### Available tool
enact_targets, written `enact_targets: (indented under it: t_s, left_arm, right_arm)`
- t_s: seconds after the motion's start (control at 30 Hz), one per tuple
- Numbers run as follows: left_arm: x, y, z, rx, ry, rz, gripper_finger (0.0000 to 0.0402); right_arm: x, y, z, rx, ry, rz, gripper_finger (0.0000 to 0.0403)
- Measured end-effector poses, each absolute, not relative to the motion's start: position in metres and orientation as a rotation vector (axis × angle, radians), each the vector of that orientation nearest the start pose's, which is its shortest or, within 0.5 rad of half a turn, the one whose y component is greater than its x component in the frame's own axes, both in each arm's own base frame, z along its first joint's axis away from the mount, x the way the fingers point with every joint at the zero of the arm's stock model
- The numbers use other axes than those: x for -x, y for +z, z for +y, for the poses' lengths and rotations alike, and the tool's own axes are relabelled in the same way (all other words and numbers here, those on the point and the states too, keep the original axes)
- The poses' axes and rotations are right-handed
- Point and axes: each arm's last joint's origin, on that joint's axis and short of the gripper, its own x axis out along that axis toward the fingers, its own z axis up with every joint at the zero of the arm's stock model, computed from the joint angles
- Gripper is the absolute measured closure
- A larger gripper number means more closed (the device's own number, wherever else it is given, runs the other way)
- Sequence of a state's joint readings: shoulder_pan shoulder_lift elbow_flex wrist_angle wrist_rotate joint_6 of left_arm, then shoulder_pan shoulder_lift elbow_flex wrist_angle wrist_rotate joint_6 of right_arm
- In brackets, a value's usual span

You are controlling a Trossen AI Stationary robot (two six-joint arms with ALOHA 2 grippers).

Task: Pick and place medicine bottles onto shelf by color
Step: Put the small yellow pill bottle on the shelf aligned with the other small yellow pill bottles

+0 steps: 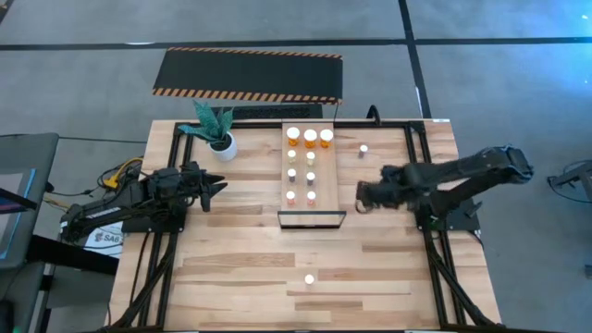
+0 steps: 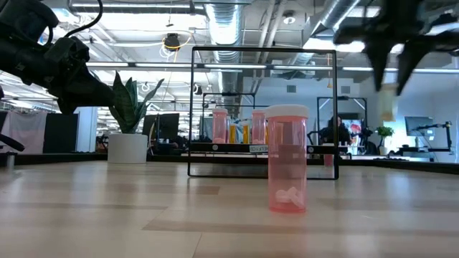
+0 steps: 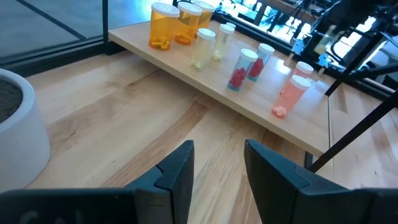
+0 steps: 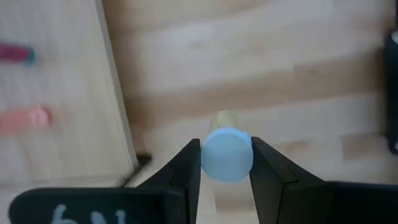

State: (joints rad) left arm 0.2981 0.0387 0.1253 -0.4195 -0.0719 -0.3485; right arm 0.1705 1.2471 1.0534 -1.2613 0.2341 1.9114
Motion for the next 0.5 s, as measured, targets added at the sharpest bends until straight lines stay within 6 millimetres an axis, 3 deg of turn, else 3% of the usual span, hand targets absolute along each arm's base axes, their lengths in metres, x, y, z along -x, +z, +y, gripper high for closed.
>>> enact_targets:
  t_s: [0.33,0.5]
  left_arm:
    - [-0.082,0.163,0.027,0.379,0.421,0.266,0.0274]
    - [-0.082,0.163,0.027,0.379,0.421,0.266,0.0274]
  right_arm:
    - [-0.243,0.265,-0.062,-1.328,-1.245,0.841,0.0285]
    - [-0.269,0.257,-0.094,-1.295,-1.210,0.954,0.0284]
